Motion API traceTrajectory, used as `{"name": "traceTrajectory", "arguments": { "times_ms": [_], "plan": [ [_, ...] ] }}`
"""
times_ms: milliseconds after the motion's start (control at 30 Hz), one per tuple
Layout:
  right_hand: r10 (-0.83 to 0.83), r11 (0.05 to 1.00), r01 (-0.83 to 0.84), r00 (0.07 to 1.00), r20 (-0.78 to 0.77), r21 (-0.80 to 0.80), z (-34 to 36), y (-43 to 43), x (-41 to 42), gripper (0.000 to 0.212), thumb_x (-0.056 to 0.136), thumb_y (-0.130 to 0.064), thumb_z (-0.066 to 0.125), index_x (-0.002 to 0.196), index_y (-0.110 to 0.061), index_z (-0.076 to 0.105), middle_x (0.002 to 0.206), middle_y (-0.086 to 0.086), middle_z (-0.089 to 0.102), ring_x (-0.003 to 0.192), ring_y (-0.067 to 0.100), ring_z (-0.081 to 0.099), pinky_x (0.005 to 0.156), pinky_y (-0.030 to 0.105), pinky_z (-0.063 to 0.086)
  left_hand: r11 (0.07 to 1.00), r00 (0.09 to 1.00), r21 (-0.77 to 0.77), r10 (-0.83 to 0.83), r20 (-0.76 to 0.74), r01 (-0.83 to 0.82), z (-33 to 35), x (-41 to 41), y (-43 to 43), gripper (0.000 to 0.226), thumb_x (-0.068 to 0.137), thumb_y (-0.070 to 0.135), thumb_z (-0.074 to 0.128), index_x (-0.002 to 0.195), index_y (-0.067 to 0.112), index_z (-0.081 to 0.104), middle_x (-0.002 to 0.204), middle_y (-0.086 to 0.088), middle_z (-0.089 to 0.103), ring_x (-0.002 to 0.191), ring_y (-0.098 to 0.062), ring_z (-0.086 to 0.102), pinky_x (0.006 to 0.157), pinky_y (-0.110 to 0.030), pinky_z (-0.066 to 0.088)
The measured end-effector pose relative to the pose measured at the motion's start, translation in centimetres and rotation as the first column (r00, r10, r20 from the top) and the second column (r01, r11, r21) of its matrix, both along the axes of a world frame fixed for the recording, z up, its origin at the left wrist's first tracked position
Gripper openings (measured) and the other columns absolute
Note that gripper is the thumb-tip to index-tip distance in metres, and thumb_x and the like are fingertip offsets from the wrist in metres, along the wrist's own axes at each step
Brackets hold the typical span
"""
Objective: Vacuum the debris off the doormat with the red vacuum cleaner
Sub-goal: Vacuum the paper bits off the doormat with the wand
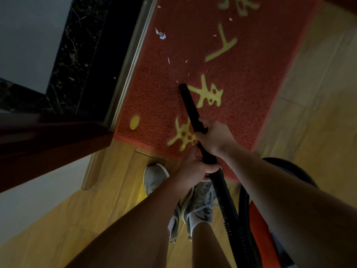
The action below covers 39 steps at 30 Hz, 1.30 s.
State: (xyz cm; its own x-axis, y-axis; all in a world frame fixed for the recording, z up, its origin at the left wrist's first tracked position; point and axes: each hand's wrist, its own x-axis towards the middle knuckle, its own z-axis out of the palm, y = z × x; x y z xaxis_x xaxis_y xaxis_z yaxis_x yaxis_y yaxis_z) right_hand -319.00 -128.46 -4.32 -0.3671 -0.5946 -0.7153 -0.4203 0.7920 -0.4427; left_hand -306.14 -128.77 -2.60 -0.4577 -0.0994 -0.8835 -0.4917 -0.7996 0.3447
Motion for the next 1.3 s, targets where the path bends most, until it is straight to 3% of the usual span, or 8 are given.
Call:
{"name": "traceTrajectory", "arguments": {
  "times_ms": [233,400,567,700,800,900,1100,1300],
  "plan": [
    [0.005,1.0,-0.005,1.0,0.015,-0.023,-0.7,-1.5,0.0,0.057,0.094,-0.024,0.058,0.149,-0.026,0.046,0.108,0.005,0.072,0.084,0.022,0.069,0.075,0.034,0.059,0.998,0.998,0.01,0.056,-0.005,-0.056,-0.5,-0.1,-1.3,0.059,0.09,-0.007,0.068,0.139,0.019,0.047,0.108,-0.008,0.069,0.075,-0.013,0.075,0.059,-0.025,0.059],
    [0.036,0.999,-0.035,0.999,0.02,-0.039,-0.7,-2.5,0.7,0.053,0.093,-0.023,0.059,0.146,-0.023,0.05,0.108,0.008,0.072,0.087,0.026,0.069,0.078,0.038,0.058,0.998,0.997,-0.006,0.068,-0.02,-0.068,-0.6,0.6,-2.1,0.047,0.09,-0.004,0.068,0.111,0.036,0.052,0.108,-0.005,0.069,0.077,-0.011,0.075,0.06,-0.025,0.059],
    [0.002,1.0,-0.002,1.0,0.024,-0.01,-0.3,-1.8,0.2,0.057,0.093,-0.023,0.057,0.149,-0.024,0.046,0.107,0.006,0.072,0.085,0.023,0.07,0.077,0.035,0.059,0.999,0.999,0.01,0.034,-0.002,-0.034,-0.2,0.1,-1.5,0.056,0.089,-0.002,0.071,0.134,0.024,0.049,0.112,-0.008,0.07,0.089,-0.018,0.076,0.071,-0.034,0.061],
    [-0.008,1.0,0.008,1.0,-0.003,-0.003,0.4,-0.4,-0.9,0.053,0.094,-0.024,0.057,0.147,-0.022,0.049,0.096,0.003,0.068,0.074,0.019,0.063,0.064,0.027,0.048,1.0,0.999,-0.001,-0.012,-0.03,0.012,0.7,-0.9,-0.6,0.051,0.091,0.0,0.069,0.129,0.028,0.049,0.116,-0.01,0.068,0.099,-0.024,0.073,0.082,-0.038,0.061],
    [-0.017,1.0,0.017,1.0,-0.009,0.017,0.5,0.4,-1.4,0.055,0.094,-0.026,0.059,0.148,-0.023,0.047,0.105,0.006,0.07,0.086,0.024,0.068,0.076,0.034,0.057,0.999,0.997,-0.002,-0.051,-0.058,0.05,1.0,-1.2,0.0,0.044,0.092,0.003,0.069,0.117,0.035,0.053,0.117,-0.009,0.07,0.102,-0.025,0.073,0.088,-0.043,0.06],
    [-0.027,1.0,0.027,1.0,0.0,0.008,0.1,0.7,-1.4,0.056,0.093,-0.025,0.061,0.148,-0.023,0.048,0.117,0.009,0.07,0.096,0.025,0.069,0.083,0.035,0.057,0.999,0.997,-0.013,-0.051,-0.057,0.05,0.9,-1.2,0.3,0.044,0.092,0.003,0.068,0.111,0.041,0.054,0.118,-0.009,0.07,0.102,-0.024,0.072,0.082,-0.038,0.061],
    [-0.026,0.999,0.026,1.0,0.004,0.019,-0.2,0.5,-0.8,0.056,0.094,-0.025,0.057,0.149,-0.022,0.046,0.116,0.01,0.07,0.089,0.027,0.068,0.068,0.027,0.045,0.999,0.999,-0.003,-0.045,0.0,0.045,0.1,-0.6,0.2,0.063,0.089,0.004,0.073,0.141,0.027,0.046,0.116,-0.008,0.07,0.097,-0.023,0.074,0.08,-0.037,0.061],
    [-0.029,1.0,0.029,1.0,-0.003,0.009,0.3,0.1,-1.2,0.053,0.093,-0.025,0.056,0.146,-0.024,0.049,0.1,0.005,0.072,0.073,0.02,0.066,0.056,0.022,0.043,1.0,0.999,0.006,-0.027,-0.02,0.027,0.5,-1.1,-0.2,0.056,0.092,0.004,0.07,0.135,0.031,0.047,0.114,-0.005,0.069,0.098,-0.022,0.072,0.073,-0.031,0.059]
  ]
}}
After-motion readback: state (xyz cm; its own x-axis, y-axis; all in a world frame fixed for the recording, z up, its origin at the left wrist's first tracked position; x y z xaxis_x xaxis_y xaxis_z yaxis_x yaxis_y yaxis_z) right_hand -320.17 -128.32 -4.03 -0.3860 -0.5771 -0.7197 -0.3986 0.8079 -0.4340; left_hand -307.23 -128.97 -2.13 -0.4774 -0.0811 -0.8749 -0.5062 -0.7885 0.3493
